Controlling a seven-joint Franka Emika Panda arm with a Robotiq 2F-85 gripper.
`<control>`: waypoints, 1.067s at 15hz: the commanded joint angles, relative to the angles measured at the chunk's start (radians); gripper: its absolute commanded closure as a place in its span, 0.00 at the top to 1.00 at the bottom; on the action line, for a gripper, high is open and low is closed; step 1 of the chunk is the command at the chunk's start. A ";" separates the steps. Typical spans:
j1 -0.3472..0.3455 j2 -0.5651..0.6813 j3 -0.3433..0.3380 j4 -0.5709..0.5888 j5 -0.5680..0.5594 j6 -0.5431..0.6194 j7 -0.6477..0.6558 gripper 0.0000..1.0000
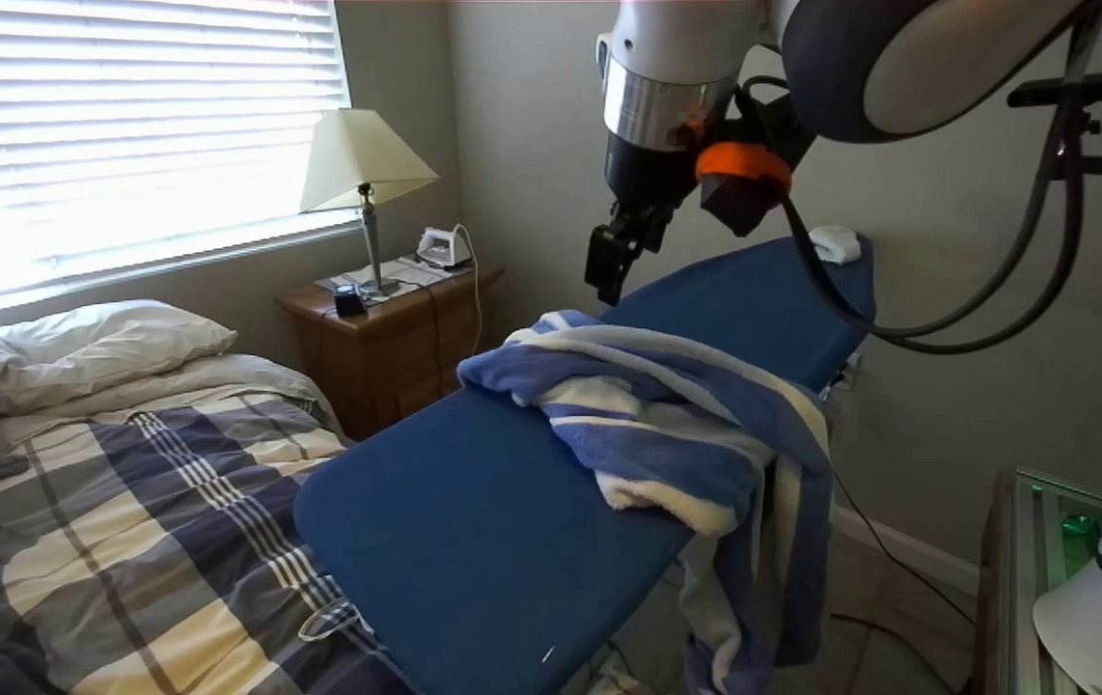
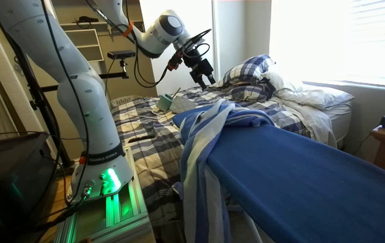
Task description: Unfold the towel
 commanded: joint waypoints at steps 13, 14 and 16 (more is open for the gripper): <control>0.021 0.265 -0.269 0.089 0.363 0.313 -0.381 1.00; 0.073 0.305 -0.328 0.099 0.441 0.323 -0.466 1.00; 0.172 0.362 -0.441 0.122 0.606 0.295 -0.634 1.00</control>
